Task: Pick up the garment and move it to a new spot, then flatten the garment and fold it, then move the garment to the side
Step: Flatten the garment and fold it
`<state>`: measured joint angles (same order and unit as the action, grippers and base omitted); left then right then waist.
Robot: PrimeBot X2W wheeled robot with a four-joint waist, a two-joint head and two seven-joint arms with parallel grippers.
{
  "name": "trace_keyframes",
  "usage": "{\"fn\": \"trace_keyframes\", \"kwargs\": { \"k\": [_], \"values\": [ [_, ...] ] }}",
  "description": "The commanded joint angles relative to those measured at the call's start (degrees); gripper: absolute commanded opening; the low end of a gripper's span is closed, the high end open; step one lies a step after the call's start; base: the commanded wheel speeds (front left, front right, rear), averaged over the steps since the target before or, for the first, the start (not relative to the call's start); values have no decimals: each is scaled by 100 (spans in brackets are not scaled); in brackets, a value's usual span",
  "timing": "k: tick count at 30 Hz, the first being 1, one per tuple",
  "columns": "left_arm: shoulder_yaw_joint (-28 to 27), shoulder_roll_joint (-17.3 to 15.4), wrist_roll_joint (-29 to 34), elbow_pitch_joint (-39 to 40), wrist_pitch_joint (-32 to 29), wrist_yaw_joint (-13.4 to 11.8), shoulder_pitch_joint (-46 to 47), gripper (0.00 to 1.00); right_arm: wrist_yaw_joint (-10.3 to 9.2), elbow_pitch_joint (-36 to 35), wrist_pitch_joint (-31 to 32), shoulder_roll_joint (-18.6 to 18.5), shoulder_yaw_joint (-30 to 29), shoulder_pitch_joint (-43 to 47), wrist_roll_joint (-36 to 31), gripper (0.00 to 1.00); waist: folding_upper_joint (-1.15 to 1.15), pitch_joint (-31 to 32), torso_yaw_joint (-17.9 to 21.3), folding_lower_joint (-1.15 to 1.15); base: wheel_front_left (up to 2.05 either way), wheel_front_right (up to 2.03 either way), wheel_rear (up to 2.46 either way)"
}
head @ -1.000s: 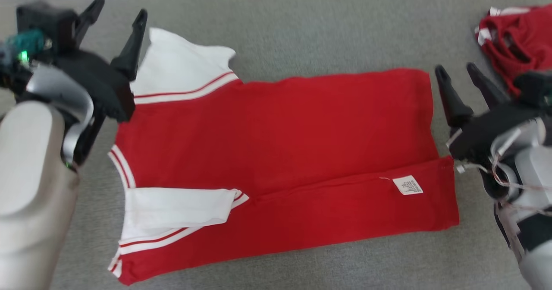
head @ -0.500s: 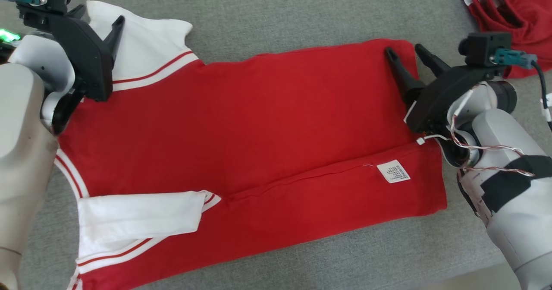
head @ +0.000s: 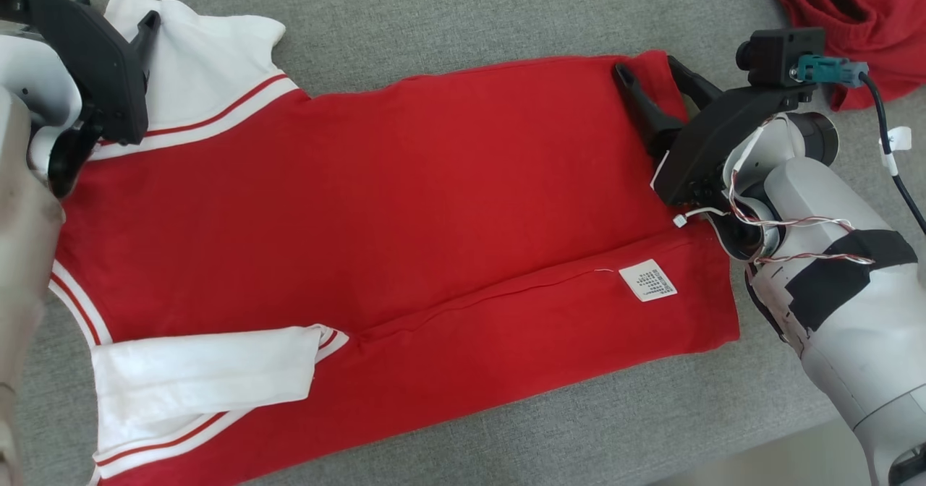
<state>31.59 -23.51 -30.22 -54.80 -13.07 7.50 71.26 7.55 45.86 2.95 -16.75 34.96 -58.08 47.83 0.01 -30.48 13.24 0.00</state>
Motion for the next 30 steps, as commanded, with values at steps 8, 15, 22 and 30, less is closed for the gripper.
{"fn": "trace_keyframes", "kwargs": {
  "k": [8, 15, 22, 30],
  "values": [
    [144, 189, -175, -297, 126, -14, 141, 0, -16, 103, -194, -118, 373, -235, 365, 0, -1, 59, -112, 0, 0, 0, 0],
    [186, 336, -382, 69, 1163, -13, 117, 0, -16, 327, -1008, -305, 657, -246, 270, 0, -1, 325, -388, 0, 0, 0, 0],
    [245, 375, -740, 649, 1769, -12, -458, 0, -16, 389, -1529, -519, 884, 84, 295, 0, -1, 649, -613, 0, 0, 0, 0],
    [170, 156, -1050, 1929, 2441, -94, -1786, 0, -16, 160, -1807, -845, 931, 684, 217, 0, -1, 1020, -844, 0, 0, 0, 0]
  ]
}}
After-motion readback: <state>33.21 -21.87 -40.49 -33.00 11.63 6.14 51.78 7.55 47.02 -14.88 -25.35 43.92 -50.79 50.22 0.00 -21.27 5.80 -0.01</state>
